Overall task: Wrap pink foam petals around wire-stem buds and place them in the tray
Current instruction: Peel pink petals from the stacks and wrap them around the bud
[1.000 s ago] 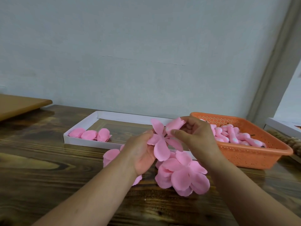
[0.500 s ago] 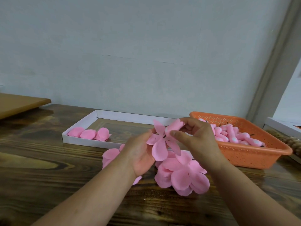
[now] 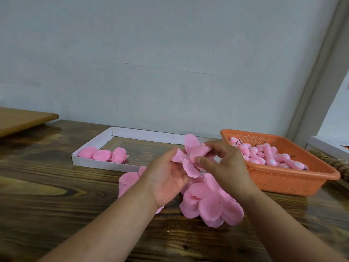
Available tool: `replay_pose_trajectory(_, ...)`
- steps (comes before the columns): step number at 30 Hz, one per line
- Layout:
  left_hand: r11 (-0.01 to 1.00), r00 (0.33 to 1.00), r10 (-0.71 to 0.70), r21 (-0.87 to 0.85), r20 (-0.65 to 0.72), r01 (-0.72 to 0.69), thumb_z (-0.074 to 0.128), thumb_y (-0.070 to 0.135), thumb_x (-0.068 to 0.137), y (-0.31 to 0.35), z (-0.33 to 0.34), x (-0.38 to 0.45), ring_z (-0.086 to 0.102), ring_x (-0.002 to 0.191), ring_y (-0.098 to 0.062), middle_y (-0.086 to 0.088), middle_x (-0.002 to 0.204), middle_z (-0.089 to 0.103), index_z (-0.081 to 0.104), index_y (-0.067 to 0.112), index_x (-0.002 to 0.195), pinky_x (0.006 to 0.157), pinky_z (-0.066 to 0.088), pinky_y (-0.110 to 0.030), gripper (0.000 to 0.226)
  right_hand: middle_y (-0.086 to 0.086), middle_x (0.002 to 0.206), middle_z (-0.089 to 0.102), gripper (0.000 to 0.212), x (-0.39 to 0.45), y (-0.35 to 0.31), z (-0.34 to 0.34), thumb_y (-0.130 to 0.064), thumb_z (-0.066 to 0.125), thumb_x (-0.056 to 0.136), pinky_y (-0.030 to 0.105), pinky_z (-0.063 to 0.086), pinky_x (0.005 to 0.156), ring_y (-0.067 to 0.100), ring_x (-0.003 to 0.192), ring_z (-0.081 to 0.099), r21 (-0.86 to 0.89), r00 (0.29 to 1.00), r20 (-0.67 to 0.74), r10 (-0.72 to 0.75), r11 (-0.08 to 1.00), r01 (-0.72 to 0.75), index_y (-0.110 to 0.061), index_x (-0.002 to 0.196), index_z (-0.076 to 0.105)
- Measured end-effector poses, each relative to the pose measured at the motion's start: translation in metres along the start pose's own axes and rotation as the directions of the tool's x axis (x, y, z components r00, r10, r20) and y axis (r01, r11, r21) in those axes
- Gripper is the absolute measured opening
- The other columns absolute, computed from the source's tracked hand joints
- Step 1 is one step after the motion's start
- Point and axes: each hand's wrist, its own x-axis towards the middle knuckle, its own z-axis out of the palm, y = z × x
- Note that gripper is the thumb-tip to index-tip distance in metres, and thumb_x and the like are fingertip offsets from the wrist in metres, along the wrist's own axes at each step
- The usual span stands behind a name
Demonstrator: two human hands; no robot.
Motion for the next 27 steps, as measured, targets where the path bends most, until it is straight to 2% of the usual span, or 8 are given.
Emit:
replay_pose_trajectory(4, 0.994, 1.000, 0.014, 0.105, 0.013, -0.016, 0.059, 0.016, 0.080, -0.002, 0.002, -0.002, 0.071, 0.088, -0.023, -0.017, 0.104, 0.071, 0.075, 0.001, 0.097, 0.069, 0.059, -0.031, 0.028, -0.010, 0.072, 0.068, 0.014, 0.000, 0.002, 0.002, -0.003, 0.072, 0.077, 0.000, 0.040, 0.066, -0.003, 0.069, 0.060, -0.053, 1.000, 0.012, -0.024, 0.998, 0.024, -0.016, 0.082, 0.070)
replay_pose_trajectory(7, 0.985, 0.992, 0.073, 0.160, -0.098, -0.057, 0.063, 0.003, 0.076, -0.006, 0.002, -0.002, 0.073, 0.080, -0.020, -0.015, 0.093, 0.074, 0.072, 0.001, 0.098, 0.060, 0.057, -0.027, 0.025, -0.012, 0.071, 0.065, 0.008, -0.001, 0.001, 0.004, -0.006, 0.071, 0.080, -0.009, 0.030, 0.070, -0.003, 0.076, 0.060, -0.128, 0.997, 0.050, -0.054, 0.990, 0.060, -0.014, 0.083, 0.070)
replay_pose_trajectory(11, 0.978, 0.960, 0.120, 0.198, -0.255, -0.069, 0.058, -0.001, 0.088, -0.009, 0.001, -0.002, 0.072, 0.066, -0.018, -0.010, 0.078, 0.075, 0.067, 0.004, 0.094, 0.050, 0.054, -0.026, 0.012, -0.009, 0.093, 0.067, 0.015, -0.003, 0.004, 0.006, -0.011, 0.071, 0.080, 0.004, 0.041, 0.070, -0.003, 0.082, 0.059, -0.175, 0.997, 0.076, -0.001, 0.985, 0.015, -0.014, 0.095, 0.070)
replay_pose_trajectory(14, 0.976, 0.945, 0.131, 0.208, -0.301, -0.069, 0.059, 0.005, 0.090, -0.010, 0.001, -0.002, 0.071, 0.062, -0.017, -0.009, 0.074, 0.074, 0.066, 0.005, 0.094, 0.048, 0.054, -0.026, 0.008, -0.013, 0.106, 0.059, 0.023, -0.002, 0.005, 0.007, -0.013, 0.076, 0.076, 0.000, 0.037, 0.078, -0.002, 0.094, 0.053, -0.254, 0.997, 0.067, -0.042, 0.966, 0.057, -0.013, 0.098, 0.069)
replay_pose_trajectory(19, 0.960, 0.942, 0.168, 0.263, -0.291, -0.090, 0.057, 0.010, 0.093, -0.012, 0.001, -0.002, 0.072, 0.065, -0.015, -0.006, 0.077, 0.075, 0.067, 0.007, 0.096, 0.050, 0.054, -0.026, 0.011, -0.003, 0.119, 0.060, 0.019, 0.001, -0.001, 0.004, -0.011, 0.077, 0.073, -0.013, 0.013, 0.079, 0.009, 0.110, 0.055, -0.286, 0.997, 0.053, -0.062, 0.955, 0.074, -0.020, 0.080, 0.062)
replay_pose_trajectory(21, 0.956, 0.943, 0.174, 0.278, -0.285, -0.092, 0.058, 0.011, 0.093, -0.012, 0.001, -0.003, 0.072, 0.067, -0.016, -0.006, 0.080, 0.075, 0.066, 0.008, 0.098, 0.051, 0.055, -0.026, 0.011, -0.001, 0.118, 0.061, 0.020, 0.002, 0.000, 0.004, -0.012, 0.077, 0.074, -0.013, 0.014, 0.078, 0.011, 0.109, 0.056, -0.285, 0.997, 0.048, -0.059, 0.956, 0.070, -0.019, 0.078, 0.059)
replay_pose_trajectory(23, 0.951, 0.943, 0.177, 0.296, -0.283, -0.090, 0.060, 0.012, 0.091, -0.013, 0.000, -0.002, 0.073, 0.071, -0.017, -0.008, 0.083, 0.075, 0.068, 0.009, 0.097, 0.055, 0.056, -0.028, 0.010, -0.004, 0.116, 0.061, 0.019, 0.000, 0.000, 0.004, -0.014, 0.076, 0.075, -0.006, 0.027, 0.081, 0.010, 0.106, 0.056, -0.261, 0.998, 0.051, -0.044, 0.964, 0.056, -0.018, 0.079, 0.059)
replay_pose_trajectory(27, 0.950, 0.927, 0.182, 0.303, -0.329, -0.078, 0.063, 0.013, 0.089, -0.014, 0.002, -0.002, 0.072, 0.069, -0.018, -0.009, 0.082, 0.075, 0.068, 0.007, 0.095, 0.059, 0.058, -0.029, 0.010, -0.005, 0.119, 0.060, 0.016, -0.003, 0.002, 0.009, -0.018, 0.075, 0.075, 0.030, 0.047, 0.090, 0.011, 0.107, 0.055, -0.286, 0.996, 0.079, -0.031, 0.957, 0.053, -0.014, 0.084, 0.063)
